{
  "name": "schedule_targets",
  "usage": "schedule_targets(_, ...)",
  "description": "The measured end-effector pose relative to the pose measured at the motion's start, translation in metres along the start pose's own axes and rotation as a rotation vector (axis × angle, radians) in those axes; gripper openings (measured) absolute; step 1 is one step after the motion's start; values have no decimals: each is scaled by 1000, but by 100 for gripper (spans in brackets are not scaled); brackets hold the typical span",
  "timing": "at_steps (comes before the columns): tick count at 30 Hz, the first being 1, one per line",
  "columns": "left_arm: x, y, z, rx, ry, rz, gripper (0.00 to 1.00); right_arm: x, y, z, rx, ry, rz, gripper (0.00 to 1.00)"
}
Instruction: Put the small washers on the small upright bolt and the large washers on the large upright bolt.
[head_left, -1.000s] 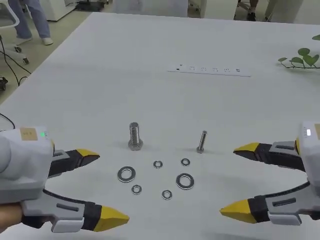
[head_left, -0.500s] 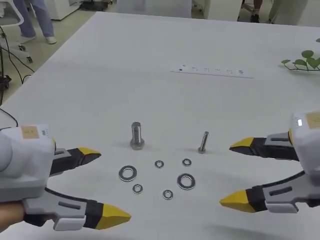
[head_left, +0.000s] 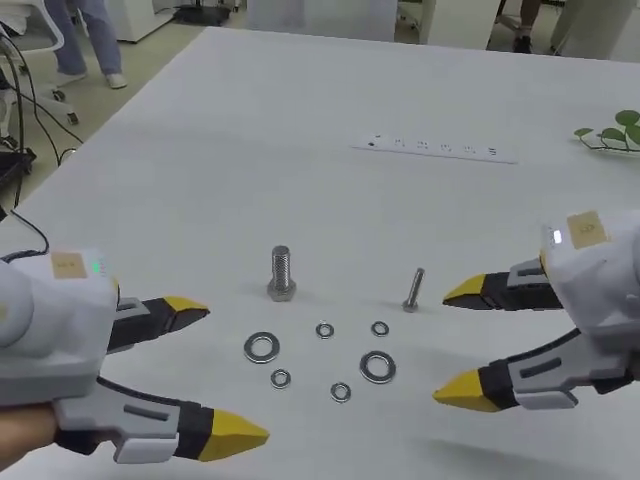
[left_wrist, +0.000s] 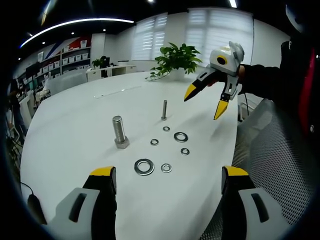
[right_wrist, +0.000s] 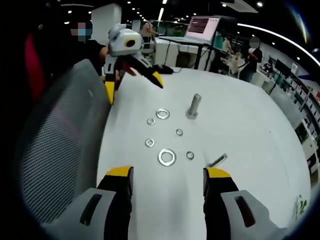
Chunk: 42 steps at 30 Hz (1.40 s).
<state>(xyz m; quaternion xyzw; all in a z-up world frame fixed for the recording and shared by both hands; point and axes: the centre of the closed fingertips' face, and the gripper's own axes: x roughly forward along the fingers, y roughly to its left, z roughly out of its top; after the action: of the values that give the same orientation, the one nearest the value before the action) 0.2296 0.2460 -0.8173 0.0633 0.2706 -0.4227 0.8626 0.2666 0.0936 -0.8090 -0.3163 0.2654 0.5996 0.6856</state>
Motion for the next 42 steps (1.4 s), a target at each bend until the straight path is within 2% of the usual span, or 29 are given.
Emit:
schedule_targets(16,1,-1,2,-8,-8,12,86,20,1,6,-88,85,90,52)
schedule_targets(25,2,1,8,-7,-22,33,86,25,-4,7,-131,118,125,48)
schedule_targets(30,8,0,6,-9,-17,17,86,28,-6,0,-145,160,134,47)
schedule_targets(34,10,-2,10,0,-19,5,86,28,-7,-2,-142,177,139,43)
schedule_targets(39,10,-8,12,3,-35,3,86,34,0,-6,-173,221,165,41)
schedule_targets(42,10,-9,11,3,-40,5,85,39,1,-3,-182,227,173,40)
